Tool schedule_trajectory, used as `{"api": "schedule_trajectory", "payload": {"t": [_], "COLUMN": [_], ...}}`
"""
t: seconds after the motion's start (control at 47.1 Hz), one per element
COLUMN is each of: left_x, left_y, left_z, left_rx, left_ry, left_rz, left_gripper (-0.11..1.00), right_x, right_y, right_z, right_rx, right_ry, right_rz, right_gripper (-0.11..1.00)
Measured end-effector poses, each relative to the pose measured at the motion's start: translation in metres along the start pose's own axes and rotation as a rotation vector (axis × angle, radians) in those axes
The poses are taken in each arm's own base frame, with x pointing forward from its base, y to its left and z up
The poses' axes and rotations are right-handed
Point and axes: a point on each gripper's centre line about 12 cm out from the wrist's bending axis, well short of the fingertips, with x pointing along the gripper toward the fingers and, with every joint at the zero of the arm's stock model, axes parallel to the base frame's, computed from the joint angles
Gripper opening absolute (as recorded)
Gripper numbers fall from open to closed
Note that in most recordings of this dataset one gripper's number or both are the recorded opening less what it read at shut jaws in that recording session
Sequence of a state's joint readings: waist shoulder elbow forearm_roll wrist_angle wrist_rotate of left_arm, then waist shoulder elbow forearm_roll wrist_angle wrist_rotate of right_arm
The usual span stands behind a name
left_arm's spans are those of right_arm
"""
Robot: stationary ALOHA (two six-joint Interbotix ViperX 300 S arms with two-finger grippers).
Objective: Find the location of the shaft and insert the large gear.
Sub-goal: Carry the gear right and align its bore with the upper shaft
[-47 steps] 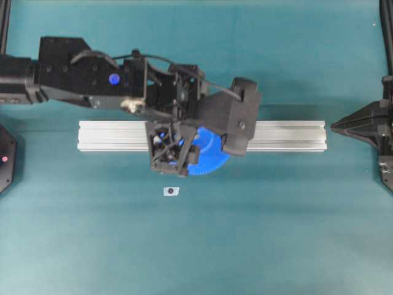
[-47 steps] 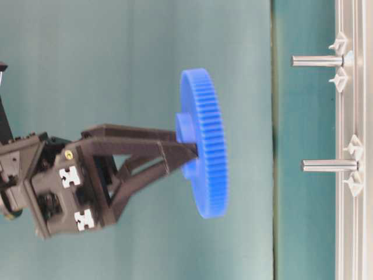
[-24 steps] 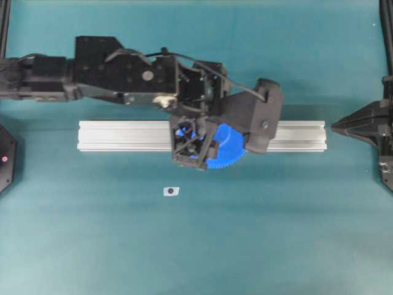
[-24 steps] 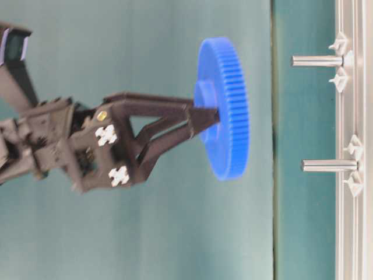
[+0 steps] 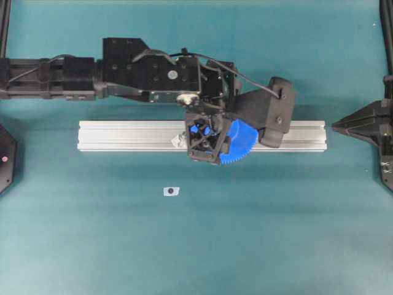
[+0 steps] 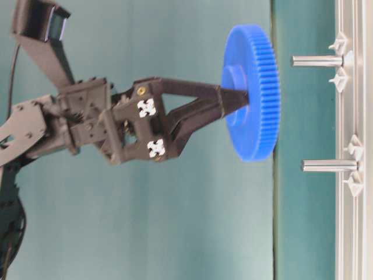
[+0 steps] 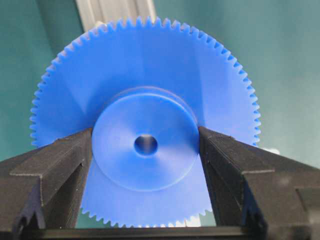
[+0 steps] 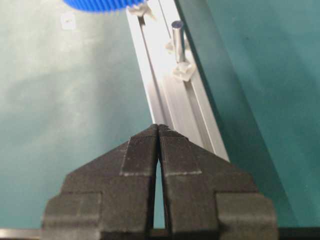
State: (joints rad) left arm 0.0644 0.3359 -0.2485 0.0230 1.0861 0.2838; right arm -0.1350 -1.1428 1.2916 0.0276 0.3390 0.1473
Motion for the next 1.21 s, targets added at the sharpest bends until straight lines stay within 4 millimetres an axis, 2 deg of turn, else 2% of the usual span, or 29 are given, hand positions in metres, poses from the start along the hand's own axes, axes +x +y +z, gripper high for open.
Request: {"api": "schedule_trajectory", "payload": {"t": [0.361, 0.658, 1.04, 1.21], "left_x": [0.028, 0.035, 0.054, 0.056], "left_y": [0.004, 0.009, 0.019, 0.023], "left_z": [0.011, 0.020, 0.020, 0.019], "left_rx": [0.048, 0.054, 0.039, 0.032], "left_ry": [0.016, 0.004, 0.025, 0.038], "left_rz": [-0.004, 0.002, 0.001, 0.000], "left_gripper": [0.71, 0.71, 0.71, 0.71], "right_x": [0.000, 0.000, 0.000, 0.000], "right_y": [0.000, 0.000, 0.000, 0.000], "right_z": [0.000, 0.000, 0.000, 0.000], "right_rx": [0.000, -0.001, -0.001, -0.001], "right_ry": [0.000, -0.001, -0.003, -0.003], "right_rz": [0.000, 0.002, 0.002, 0.002], "right_gripper": [0.02, 0.02, 0.02, 0.02]}}
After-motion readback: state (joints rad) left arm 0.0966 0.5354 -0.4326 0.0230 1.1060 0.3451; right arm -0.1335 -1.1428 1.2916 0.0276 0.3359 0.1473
